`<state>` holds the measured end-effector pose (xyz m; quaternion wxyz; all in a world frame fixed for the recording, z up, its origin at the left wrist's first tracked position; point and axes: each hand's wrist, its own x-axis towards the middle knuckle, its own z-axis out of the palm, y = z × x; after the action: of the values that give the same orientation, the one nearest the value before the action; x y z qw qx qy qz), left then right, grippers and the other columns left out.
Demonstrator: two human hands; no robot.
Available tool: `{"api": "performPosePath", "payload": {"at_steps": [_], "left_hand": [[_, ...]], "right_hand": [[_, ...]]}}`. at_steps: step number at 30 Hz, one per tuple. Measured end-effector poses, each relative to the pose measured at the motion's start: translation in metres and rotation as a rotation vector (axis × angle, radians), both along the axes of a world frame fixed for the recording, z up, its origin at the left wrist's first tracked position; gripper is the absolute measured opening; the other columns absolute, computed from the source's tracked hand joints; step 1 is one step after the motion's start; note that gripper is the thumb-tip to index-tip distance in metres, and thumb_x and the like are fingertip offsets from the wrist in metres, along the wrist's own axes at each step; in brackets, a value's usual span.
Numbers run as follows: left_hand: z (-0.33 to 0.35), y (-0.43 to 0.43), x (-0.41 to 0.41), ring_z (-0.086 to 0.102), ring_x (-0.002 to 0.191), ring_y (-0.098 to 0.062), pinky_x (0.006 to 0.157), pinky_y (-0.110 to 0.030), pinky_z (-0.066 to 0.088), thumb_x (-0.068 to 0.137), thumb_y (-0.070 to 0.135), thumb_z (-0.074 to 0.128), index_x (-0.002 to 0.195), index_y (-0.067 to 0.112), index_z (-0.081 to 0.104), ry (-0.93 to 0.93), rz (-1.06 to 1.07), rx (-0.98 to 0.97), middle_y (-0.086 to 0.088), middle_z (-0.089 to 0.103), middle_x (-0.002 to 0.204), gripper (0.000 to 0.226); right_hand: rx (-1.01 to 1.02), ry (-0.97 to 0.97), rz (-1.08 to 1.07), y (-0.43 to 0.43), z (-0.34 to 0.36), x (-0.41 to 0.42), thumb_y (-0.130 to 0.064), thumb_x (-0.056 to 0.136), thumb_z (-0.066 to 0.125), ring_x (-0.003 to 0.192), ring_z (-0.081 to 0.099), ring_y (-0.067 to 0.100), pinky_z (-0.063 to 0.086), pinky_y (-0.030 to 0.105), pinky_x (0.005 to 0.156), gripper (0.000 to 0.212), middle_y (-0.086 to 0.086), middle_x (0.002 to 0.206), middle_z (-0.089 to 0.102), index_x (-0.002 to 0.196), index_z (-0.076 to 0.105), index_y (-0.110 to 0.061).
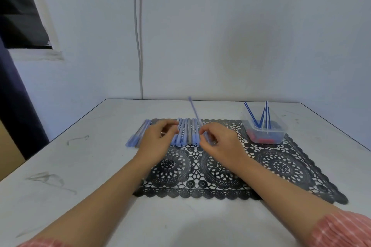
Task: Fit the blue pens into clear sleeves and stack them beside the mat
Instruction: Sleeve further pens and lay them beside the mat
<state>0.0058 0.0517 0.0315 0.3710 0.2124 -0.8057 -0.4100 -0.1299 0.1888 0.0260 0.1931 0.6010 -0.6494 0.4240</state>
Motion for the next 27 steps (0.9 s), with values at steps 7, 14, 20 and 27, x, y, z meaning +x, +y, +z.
{"api": "performPosePath", "payload": {"at_steps": [7,14,20,27], "left_hand": [[0.006,0.03,-0.003,0.067,0.079,-0.006,0.074,-0.02,0.053,0.094,0.025,0.052,0.094,0.016,0.067,0.146,-0.173,0.265,0.001,0.071,0.084,0.018],[0.004,0.027,-0.002,0.062,0.073,0.001,0.07,-0.018,0.046,0.096,0.025,0.049,0.096,0.024,0.063,0.137,-0.056,0.095,0.009,0.066,0.077,0.014],[-0.005,0.014,-0.003,0.056,0.081,-0.013,0.073,-0.033,0.047,0.098,0.03,0.043,0.112,0.02,0.063,-0.092,0.082,-0.322,0.001,0.062,0.087,0.026],[0.0,0.009,0.001,0.054,0.063,-0.008,0.056,-0.024,0.043,0.091,0.047,0.051,0.112,0.031,0.068,-0.258,0.138,-0.5,0.008,0.065,0.071,0.031]], "right_hand": [[-0.038,0.242,0.211,-0.006,-0.005,0.009,-0.007,0.083,0.059,0.067,0.055,0.011,0.05,0.021,0.062,0.012,0.005,0.078,0.061,0.092,0.066,-0.002],[-0.159,0.308,0.153,-0.005,-0.004,0.008,-0.016,0.09,0.054,0.069,0.057,0.013,0.049,0.029,0.061,0.015,0.004,0.079,0.063,0.104,0.058,-0.01],[-0.273,0.415,-0.14,-0.003,-0.001,-0.005,-0.018,0.086,0.055,0.088,0.054,0.015,0.041,0.033,0.072,0.024,0.004,0.095,0.063,0.109,0.05,-0.014],[-0.111,0.412,-0.179,0.0,0.001,-0.017,-0.019,0.084,0.059,0.087,0.055,0.019,0.048,0.033,0.071,0.023,0.005,0.096,0.061,0.106,0.061,-0.01]]}}
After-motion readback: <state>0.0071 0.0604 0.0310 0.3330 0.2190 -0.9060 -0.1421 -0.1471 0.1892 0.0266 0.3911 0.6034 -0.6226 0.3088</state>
